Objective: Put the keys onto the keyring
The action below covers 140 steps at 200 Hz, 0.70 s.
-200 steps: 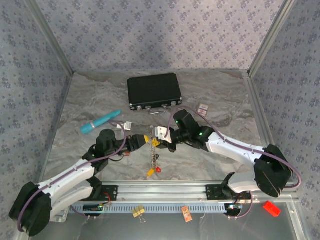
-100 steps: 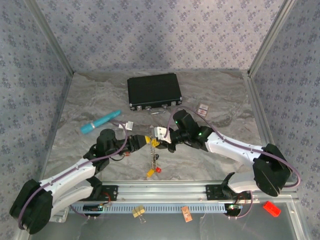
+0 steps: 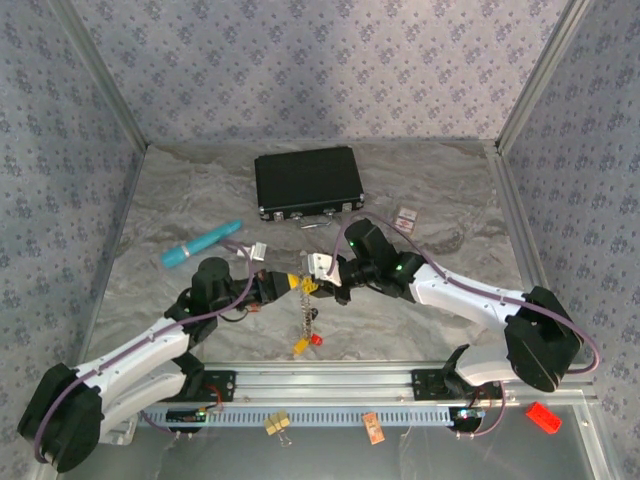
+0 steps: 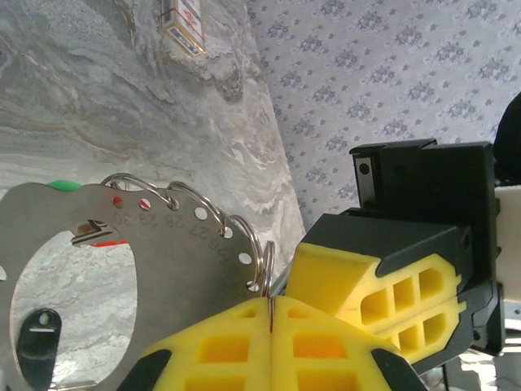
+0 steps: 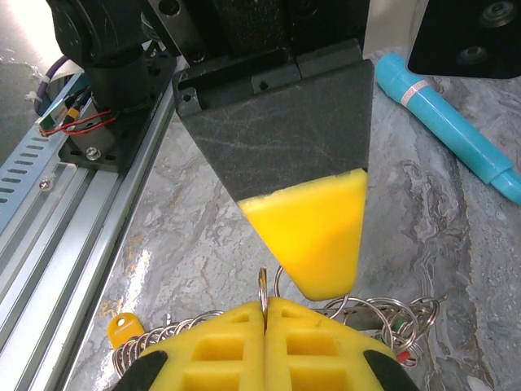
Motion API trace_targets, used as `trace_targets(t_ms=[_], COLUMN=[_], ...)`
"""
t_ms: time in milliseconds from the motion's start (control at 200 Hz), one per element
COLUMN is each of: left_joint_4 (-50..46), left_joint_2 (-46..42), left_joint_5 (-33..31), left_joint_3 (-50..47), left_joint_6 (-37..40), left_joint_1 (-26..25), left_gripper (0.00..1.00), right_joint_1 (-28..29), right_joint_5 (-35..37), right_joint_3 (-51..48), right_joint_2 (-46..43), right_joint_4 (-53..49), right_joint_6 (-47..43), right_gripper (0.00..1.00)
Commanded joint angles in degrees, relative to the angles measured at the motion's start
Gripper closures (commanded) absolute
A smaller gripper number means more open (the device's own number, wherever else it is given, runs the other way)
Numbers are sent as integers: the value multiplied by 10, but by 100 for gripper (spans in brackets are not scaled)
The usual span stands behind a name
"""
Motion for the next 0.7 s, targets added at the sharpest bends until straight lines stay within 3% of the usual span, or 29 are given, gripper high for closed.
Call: trace_targets(t_ms=[0,105,205,280,465,695], left_joint_4=[-40,-123,-191,-208,-196,-116], left_joint_2=[-19,-49,-82,-91,-82,-79], left_joint_5=[-1,-47,-108,-130,-84,-20], left_joint_3=[30,61,92,109,131,107], left_joint_6=[39,121,225,311,475,586], left_joint_1=[-5,-17,-40,-49,-49,-50], left_gripper=[100,100,100,100,100,100], right_joint_1=[4,5,5,3,-19,-40], right_joint_5=[-8,15,49,64,57,-12], right_joint_3=[21,18,12,10,3,-30], right_joint_2=[0,-6,-17,-26,-70,-111], right_joint_4=[7,-7,-35,-65,-79,7], right_joint_6=[6,2,-7,-18,-4,77], right_gripper=[100,100,74,67,66,71])
